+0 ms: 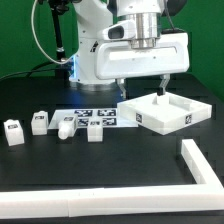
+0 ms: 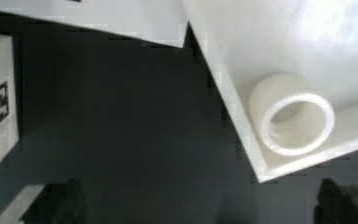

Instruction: Assemble one leg

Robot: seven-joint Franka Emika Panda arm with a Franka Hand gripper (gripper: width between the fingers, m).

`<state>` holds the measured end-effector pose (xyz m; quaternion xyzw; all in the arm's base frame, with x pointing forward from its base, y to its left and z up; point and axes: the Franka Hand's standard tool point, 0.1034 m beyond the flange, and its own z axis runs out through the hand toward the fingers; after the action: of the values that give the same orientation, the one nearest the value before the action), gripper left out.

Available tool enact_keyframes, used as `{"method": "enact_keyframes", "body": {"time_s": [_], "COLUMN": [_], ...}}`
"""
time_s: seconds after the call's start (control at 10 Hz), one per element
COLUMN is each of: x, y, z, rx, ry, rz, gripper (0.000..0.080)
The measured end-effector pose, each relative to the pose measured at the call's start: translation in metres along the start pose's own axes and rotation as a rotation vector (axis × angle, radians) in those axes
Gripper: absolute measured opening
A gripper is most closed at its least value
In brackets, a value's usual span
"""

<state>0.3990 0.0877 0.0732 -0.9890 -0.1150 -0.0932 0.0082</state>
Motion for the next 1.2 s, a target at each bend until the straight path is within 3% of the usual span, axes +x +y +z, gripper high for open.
{"method": "enact_keyframes", "body": {"time_s": [0.1, 0.3, 0.4, 0.8, 1.1, 1.2], "x": [0.002, -0.009, -0.010, -0.010, -0.023, -0.026], "y": [0.002, -0.007, -0.002, -0.002, -0.019, -0.020], "z": [0.005, 0.010, 0.011, 0.013, 0.052, 0.058], "rx": [0.000, 0.018, 0.005, 0.006, 0.020, 0.017], "ry": [-0.010, -0.057, -0.027, -0.034, -0.137, -0.139], "rz": [-0.151, -0.203, -0.192, -0.190, -0.186, -0.190], "gripper": [0.0649, 0.0649, 0.0649, 0.0649, 0.0649, 0.0649]}}
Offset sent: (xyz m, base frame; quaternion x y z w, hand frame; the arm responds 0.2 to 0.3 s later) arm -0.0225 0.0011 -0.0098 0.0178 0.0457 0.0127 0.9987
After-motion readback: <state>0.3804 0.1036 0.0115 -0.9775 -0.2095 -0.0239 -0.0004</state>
